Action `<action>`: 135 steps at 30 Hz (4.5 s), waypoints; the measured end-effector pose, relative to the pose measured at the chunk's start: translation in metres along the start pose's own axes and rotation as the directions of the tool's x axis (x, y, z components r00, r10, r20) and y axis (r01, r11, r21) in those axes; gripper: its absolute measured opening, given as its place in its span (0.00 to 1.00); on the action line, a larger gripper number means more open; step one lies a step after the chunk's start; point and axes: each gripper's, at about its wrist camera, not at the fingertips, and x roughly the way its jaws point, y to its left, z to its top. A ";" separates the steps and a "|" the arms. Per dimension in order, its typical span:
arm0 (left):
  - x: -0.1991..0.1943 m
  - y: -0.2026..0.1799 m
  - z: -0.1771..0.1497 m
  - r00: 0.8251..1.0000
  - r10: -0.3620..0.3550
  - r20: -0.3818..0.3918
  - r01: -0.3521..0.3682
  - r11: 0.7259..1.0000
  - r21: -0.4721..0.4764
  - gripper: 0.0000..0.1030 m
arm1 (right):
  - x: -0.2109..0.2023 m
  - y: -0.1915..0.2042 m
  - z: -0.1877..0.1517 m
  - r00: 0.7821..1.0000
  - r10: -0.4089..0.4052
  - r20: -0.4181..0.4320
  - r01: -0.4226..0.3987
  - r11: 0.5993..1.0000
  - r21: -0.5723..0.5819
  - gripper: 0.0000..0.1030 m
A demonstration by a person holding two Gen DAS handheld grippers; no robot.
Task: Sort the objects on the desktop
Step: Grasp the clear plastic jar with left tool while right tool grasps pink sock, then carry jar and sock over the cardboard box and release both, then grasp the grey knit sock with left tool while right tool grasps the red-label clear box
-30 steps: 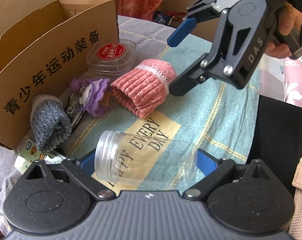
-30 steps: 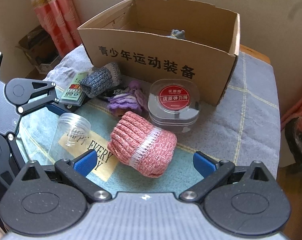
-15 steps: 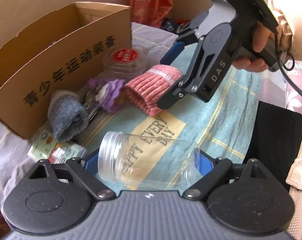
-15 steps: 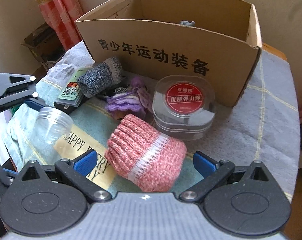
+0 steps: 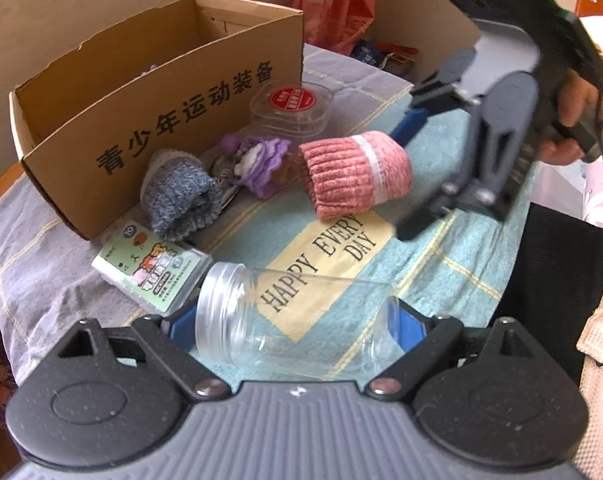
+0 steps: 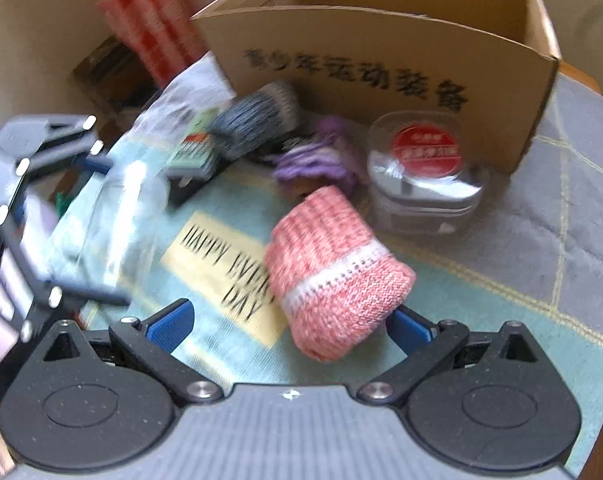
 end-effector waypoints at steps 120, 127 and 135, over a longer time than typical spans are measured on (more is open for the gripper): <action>-0.095 0.055 0.093 0.933 0.325 0.153 -0.260 0.904 -0.339 0.98 | -0.129 0.016 0.061 0.908 -0.260 0.327 0.222 0.963 0.151 1.00; -0.075 0.056 0.052 0.934 0.334 0.127 -0.250 0.865 -0.435 0.98 | -0.111 0.016 0.031 0.892 -0.341 0.295 0.299 0.937 0.180 1.00; -0.039 0.056 0.030 0.944 0.316 0.096 -0.236 0.848 -0.474 0.98 | -0.085 0.009 0.007 0.916 -0.318 0.243 0.285 0.945 0.162 1.00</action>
